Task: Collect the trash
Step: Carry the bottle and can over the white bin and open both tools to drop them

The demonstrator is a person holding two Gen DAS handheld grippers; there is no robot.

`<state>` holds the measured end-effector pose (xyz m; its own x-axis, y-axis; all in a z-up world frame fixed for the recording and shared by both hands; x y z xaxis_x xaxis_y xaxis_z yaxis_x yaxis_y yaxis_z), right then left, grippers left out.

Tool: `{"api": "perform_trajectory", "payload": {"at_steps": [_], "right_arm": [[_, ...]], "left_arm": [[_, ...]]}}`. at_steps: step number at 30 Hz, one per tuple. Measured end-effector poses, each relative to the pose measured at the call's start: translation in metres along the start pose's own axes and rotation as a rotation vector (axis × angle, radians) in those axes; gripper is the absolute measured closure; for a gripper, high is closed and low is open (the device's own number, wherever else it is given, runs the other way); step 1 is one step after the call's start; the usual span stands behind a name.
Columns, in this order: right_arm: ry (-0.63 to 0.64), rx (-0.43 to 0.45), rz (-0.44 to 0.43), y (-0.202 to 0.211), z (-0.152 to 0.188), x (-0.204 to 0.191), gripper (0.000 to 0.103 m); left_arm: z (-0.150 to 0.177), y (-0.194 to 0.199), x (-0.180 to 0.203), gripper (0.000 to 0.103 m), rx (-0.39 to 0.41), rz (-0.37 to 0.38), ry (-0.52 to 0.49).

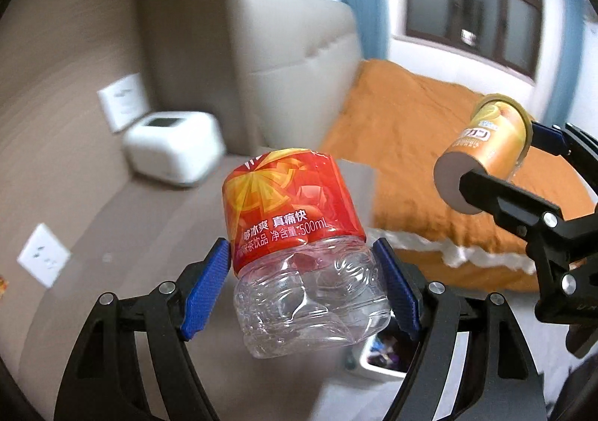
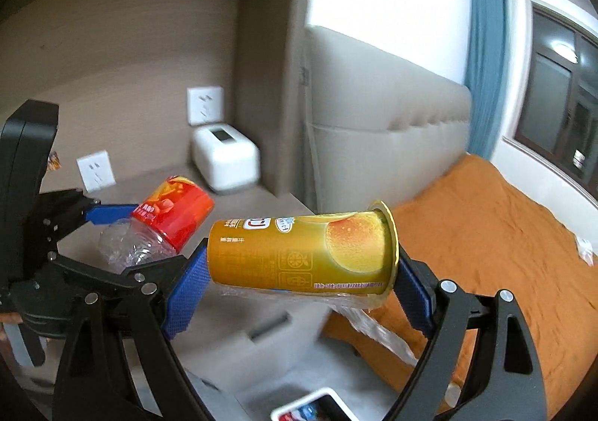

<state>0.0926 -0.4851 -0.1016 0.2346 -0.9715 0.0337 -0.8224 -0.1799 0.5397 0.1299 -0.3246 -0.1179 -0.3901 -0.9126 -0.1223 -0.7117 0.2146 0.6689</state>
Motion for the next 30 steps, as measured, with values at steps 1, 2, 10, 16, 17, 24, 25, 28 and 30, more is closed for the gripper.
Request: {"api": "perform_trajectory", "payload": {"at_steps": [1, 2, 10, 16, 17, 24, 25, 28, 30], "right_arm": [[-0.008, -0.017, 0.009, 0.002, 0.013, 0.010, 0.015], [-0.015, -0.035, 0.022, 0.003, 0.025, 0.020, 0.015], [-0.052, -0.185, 0.045, -0.014, 0.126, 0.074, 0.015], [-0.097, -0.300, 0.025, -0.047, 0.215, 0.108, 0.015], [-0.101, -0.317, 0.021, -0.055, 0.228, 0.112, 0.015], [-0.058, -0.431, -0.027, -0.125, 0.344, 0.125, 0.015], [-0.061, -0.457, -0.040, -0.139, 0.365, 0.127, 0.015], [-0.076, -0.508, -0.073, -0.174, 0.419, 0.132, 0.015], [-0.060, -0.534, -0.081, -0.194, 0.449, 0.134, 0.015]], "left_arm": [[0.004, -0.006, 0.018, 0.027, -0.012, 0.018, -0.027], [0.009, -0.012, 0.032, 0.027, -0.023, 0.027, -0.055], [0.055, -0.070, 0.124, 0.027, -0.118, 0.157, -0.197], [0.112, -0.138, 0.187, 0.027, -0.195, 0.235, -0.334], [0.120, -0.146, 0.194, 0.027, -0.206, 0.244, -0.346], [0.204, -0.243, 0.241, 0.027, -0.327, 0.325, -0.418], [0.216, -0.257, 0.248, 0.027, -0.343, 0.340, -0.426], [0.261, -0.298, 0.269, 0.027, -0.389, 0.380, -0.473], [0.292, -0.327, 0.276, 0.027, -0.416, 0.396, -0.507]]}}
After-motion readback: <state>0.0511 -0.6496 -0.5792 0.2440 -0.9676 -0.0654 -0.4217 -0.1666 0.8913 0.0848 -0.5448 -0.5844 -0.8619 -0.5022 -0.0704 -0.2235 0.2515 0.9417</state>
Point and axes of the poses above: each gripper's, at about its wrist camera, not at the fingertips, and y roughly against the way its jaws point, x to its right, z to its underside, the point moved 5 cm from there along -y, roughly the way its jaws point, and after that the axes turned 6 degrees about -z, right-handed, at the moved point
